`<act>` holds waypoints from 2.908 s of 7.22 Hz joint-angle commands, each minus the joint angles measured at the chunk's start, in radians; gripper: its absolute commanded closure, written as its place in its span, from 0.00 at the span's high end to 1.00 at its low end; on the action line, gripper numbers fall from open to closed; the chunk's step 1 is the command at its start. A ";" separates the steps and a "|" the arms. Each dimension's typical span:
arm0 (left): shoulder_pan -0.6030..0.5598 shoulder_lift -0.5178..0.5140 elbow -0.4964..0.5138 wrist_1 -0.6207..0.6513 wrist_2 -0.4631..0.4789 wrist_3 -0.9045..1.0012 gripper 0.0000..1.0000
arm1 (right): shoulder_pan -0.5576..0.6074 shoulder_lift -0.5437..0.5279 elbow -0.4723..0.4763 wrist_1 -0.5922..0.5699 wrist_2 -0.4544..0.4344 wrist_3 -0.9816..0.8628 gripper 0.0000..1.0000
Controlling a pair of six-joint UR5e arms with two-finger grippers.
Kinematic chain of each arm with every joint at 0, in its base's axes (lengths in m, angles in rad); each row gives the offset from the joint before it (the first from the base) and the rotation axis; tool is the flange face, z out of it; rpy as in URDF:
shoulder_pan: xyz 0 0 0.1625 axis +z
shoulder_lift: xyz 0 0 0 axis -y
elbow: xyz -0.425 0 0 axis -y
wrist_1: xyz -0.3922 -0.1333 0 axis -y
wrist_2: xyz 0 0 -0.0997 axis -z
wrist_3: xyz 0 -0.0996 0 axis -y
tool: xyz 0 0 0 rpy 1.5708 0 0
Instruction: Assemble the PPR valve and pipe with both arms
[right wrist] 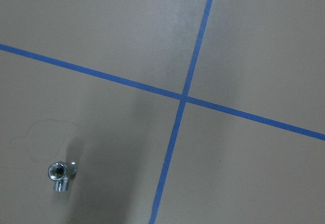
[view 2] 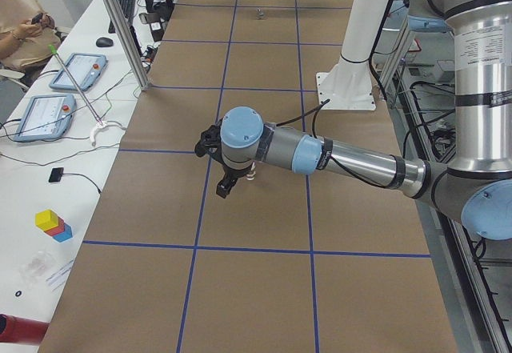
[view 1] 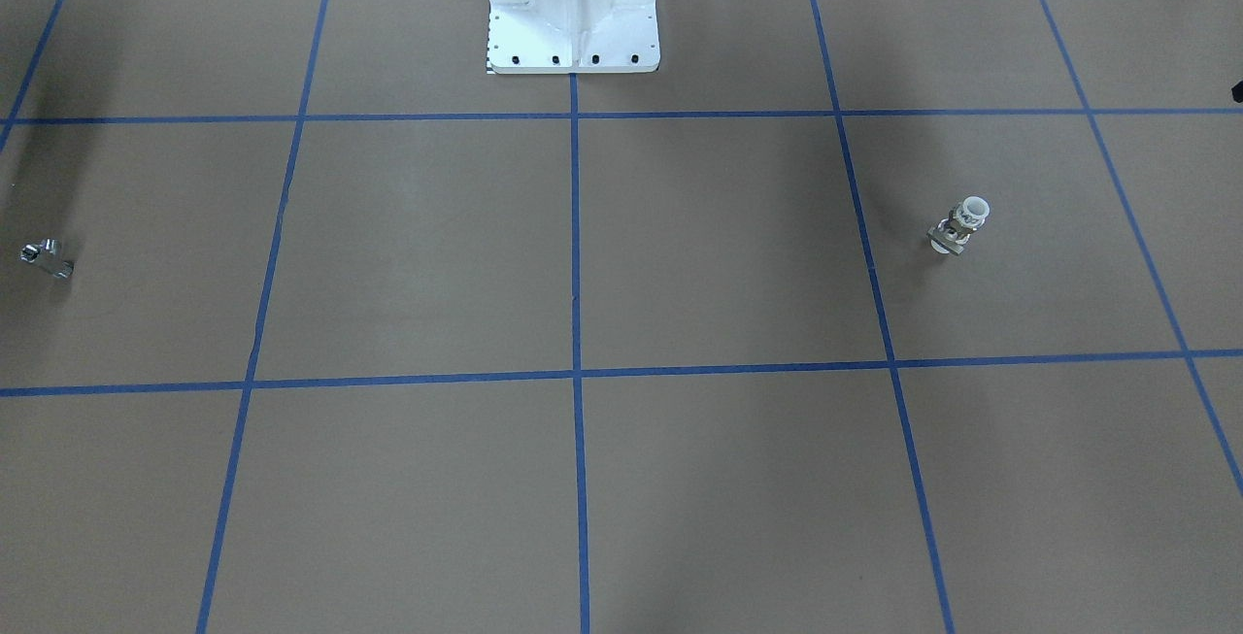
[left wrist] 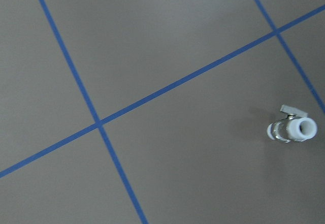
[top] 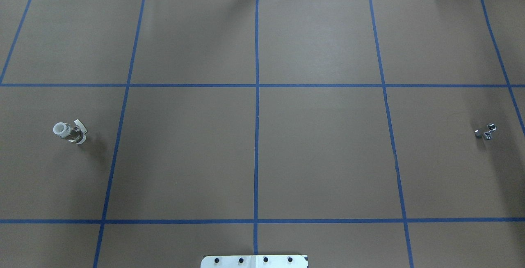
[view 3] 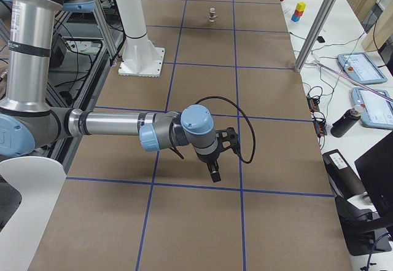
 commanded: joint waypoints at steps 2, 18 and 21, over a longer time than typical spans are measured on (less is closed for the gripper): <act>0.164 0.000 -0.001 -0.182 0.048 -0.344 1.00 | -0.008 -0.002 0.001 0.005 0.016 0.017 1.00; 0.701 -0.089 0.124 -0.446 0.555 -0.855 0.98 | -0.014 0.000 0.000 0.007 0.045 0.063 1.00; 0.722 -0.088 0.124 -0.444 0.568 -0.857 0.59 | -0.014 -0.002 0.000 0.007 0.042 0.063 1.00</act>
